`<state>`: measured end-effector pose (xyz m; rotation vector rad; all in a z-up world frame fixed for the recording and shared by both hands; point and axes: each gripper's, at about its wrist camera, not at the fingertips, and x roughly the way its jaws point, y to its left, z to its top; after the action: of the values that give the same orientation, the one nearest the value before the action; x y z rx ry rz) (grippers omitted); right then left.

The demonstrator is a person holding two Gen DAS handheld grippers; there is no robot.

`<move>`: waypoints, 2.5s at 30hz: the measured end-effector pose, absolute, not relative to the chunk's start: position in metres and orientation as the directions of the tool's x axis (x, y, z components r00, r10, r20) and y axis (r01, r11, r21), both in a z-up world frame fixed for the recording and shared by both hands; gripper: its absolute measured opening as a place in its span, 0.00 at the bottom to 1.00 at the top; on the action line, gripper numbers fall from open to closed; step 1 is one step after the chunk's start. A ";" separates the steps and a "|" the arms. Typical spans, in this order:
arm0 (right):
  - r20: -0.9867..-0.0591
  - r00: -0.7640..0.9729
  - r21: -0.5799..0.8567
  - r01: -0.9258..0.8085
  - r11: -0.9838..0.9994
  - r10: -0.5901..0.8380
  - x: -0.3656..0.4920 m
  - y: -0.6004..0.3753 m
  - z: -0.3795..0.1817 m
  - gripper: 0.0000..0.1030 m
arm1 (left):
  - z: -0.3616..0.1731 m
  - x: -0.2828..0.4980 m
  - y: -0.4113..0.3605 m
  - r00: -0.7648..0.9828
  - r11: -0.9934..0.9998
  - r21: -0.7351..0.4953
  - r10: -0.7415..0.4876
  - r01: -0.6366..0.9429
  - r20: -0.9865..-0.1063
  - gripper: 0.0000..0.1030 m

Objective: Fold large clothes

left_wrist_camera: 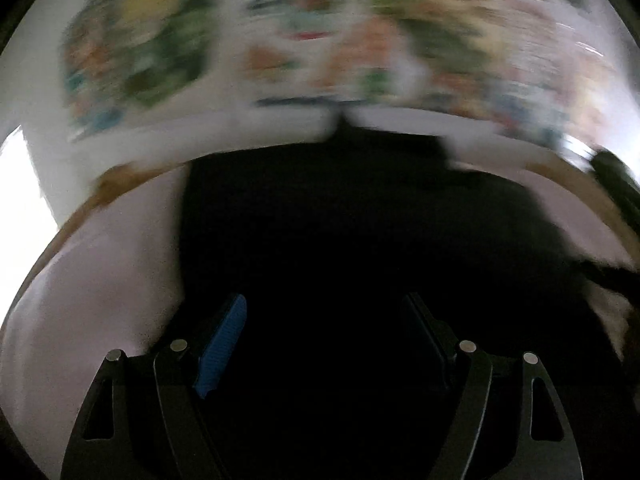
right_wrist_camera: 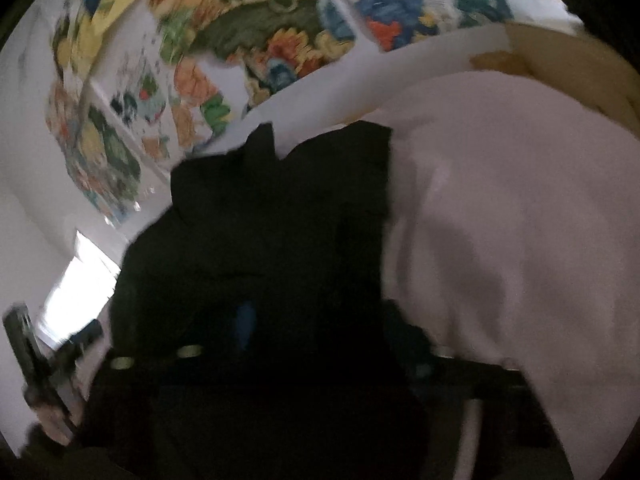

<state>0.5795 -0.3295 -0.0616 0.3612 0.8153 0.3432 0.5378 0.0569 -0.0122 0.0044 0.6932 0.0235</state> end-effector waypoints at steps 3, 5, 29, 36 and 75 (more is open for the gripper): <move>-0.632 0.680 0.350 -0.175 0.920 0.370 0.580 -0.320 -0.050 0.09 | -0.006 0.542 0.100 0.781 0.991 -0.053 0.064 -0.124 -0.622 0.72; -0.609 0.712 0.314 -0.188 0.931 0.349 0.582 -0.323 -0.038 0.08 | -0.006 0.540 0.124 0.779 0.980 -0.083 0.092 -0.182 -0.620 0.72; -0.618 0.763 -0.165 -0.361 0.918 0.189 0.584 -0.217 -0.051 0.58 | -0.044 0.578 0.062 0.755 0.987 0.132 0.018 0.092 -0.655 0.73; -0.701 0.677 -0.101 -0.408 0.907 0.226 0.612 -0.222 -0.098 0.60 | -0.080 0.599 0.064 0.730 0.979 0.185 0.067 0.082 -0.680 0.85; -0.531 0.806 0.121 -0.235 0.964 0.263 0.693 -0.212 -0.028 0.82 | 0.009 0.676 0.031 0.847 0.998 0.045 -0.020 0.052 -0.532 0.98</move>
<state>0.6928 -0.2124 -0.0285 0.0502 0.5750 0.2670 0.6760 0.0305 0.0088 0.0586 0.5602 -0.0384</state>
